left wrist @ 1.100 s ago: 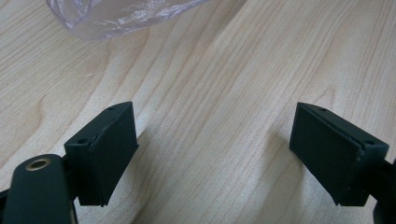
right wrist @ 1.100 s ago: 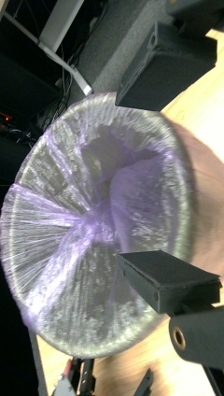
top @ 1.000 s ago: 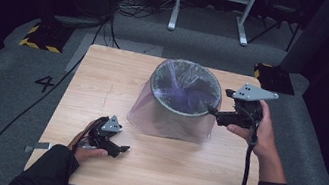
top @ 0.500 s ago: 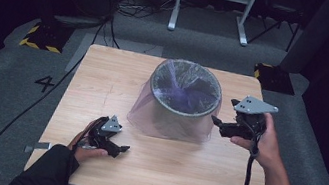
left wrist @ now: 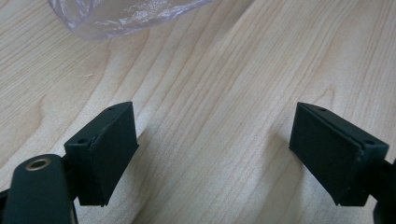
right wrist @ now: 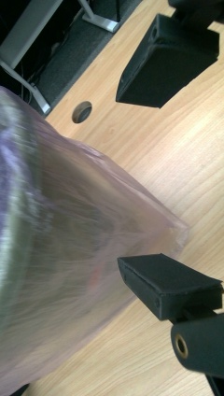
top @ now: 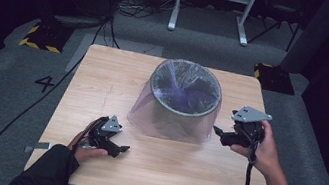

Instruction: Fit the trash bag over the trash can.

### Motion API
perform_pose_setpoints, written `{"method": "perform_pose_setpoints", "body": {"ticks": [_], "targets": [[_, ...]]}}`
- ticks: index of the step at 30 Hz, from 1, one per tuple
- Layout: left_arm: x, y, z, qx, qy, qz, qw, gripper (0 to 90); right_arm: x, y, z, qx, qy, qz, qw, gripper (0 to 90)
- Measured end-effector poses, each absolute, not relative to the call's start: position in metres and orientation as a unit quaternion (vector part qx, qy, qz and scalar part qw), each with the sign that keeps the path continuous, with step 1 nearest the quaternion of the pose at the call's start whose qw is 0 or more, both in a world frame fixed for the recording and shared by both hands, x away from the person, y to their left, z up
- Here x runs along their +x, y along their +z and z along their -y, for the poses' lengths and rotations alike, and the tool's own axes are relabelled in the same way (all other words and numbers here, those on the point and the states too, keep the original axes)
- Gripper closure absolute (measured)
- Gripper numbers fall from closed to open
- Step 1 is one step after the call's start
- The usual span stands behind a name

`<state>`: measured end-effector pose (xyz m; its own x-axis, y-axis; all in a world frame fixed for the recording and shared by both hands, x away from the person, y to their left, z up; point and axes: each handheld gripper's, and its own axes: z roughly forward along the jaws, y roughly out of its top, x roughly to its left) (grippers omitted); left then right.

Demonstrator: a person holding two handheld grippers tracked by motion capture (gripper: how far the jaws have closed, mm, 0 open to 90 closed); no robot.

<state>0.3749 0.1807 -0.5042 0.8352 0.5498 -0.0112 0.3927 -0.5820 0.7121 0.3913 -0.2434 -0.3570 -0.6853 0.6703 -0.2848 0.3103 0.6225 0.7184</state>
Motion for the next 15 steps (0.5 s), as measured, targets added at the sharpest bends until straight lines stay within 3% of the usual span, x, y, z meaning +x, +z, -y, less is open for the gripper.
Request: {"method": "perform_pose_setpoints", "body": {"ticks": [15], "targets": [[0.375, -0.504, -0.181, 0.883, 0.106, -0.266, 0.371, 14.6, 0.38, -0.389, 0.252, 0.279, 0.306, -0.872, 0.261, 18.1]]}}
